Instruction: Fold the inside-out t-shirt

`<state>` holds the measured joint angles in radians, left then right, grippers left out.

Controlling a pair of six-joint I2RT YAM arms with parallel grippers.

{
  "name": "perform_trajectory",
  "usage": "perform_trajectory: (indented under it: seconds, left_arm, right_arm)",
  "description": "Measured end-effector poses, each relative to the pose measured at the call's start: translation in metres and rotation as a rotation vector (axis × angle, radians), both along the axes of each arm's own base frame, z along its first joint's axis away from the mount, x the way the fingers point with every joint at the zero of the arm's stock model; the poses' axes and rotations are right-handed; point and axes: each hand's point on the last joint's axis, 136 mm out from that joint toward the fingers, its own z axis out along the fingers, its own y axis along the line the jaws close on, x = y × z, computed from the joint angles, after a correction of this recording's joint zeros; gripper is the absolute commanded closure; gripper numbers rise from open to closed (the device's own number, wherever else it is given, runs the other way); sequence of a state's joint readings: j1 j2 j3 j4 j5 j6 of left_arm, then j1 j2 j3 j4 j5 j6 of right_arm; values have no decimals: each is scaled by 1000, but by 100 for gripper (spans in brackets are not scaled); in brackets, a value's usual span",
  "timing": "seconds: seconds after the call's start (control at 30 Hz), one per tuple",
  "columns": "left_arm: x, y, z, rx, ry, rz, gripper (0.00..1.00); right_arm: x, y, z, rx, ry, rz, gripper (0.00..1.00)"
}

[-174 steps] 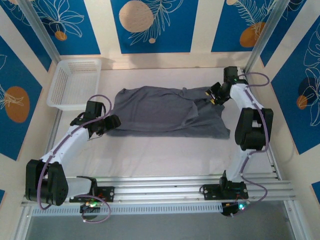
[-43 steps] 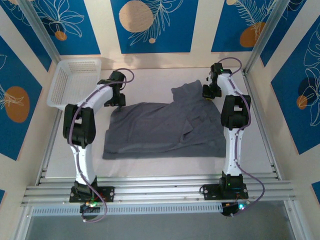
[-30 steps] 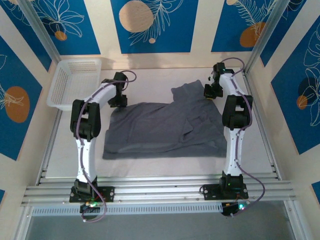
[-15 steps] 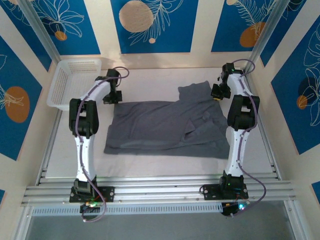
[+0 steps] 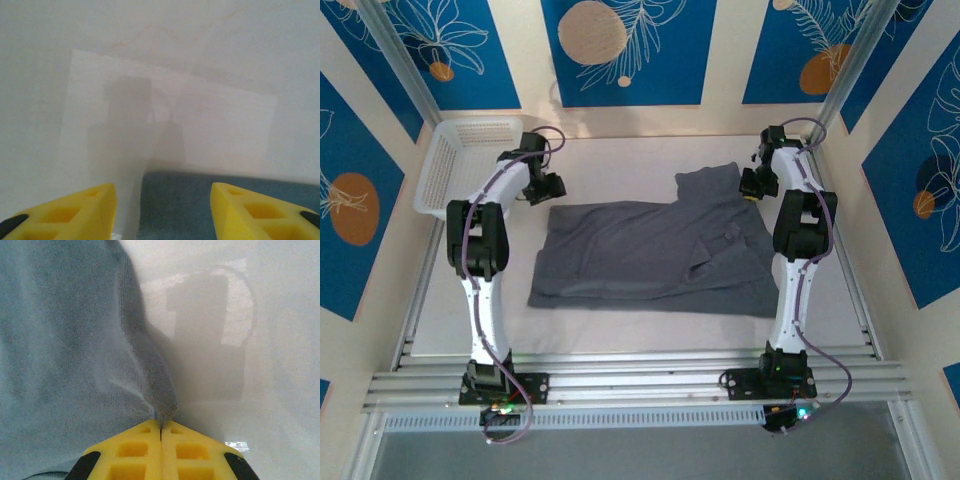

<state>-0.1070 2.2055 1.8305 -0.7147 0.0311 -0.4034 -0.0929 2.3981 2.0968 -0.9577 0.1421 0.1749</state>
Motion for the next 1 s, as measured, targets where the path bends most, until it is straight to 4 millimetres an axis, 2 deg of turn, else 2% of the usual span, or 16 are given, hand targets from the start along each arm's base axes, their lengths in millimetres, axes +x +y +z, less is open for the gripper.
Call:
perform_trajectory:
  seconds: [0.13,0.27,0.37,0.47,0.5,0.8,0.9,1.0]
  left_arm:
    - [-2,-2,-8,-17,21,6,44]
    - [0,-9,-23,-52,54,-4,54]
    - [2,-11,-37,-62,79,1,71]
    - [2,-10,-35,-72,87,19,97]
    - [2,-10,-35,-78,87,26,100]
    - [1,-6,-34,-77,94,49,100]
    - [1,0,-23,-58,71,66,100]
    - [2,4,-2,-64,33,81,100]
  right_arm:
    - [0,0,0,0,0,0,100]
    - [0,0,0,0,0,0,100]
    - [0,0,0,0,0,0,100]
    - [0,0,0,0,0,0,100]
    - [0,0,0,0,0,0,100]
    - [0,-2,0,4,0,-5,100]
    - [-1,-7,1,21,-1,-25,100]
    - [-4,-14,1,41,-2,-47,100]
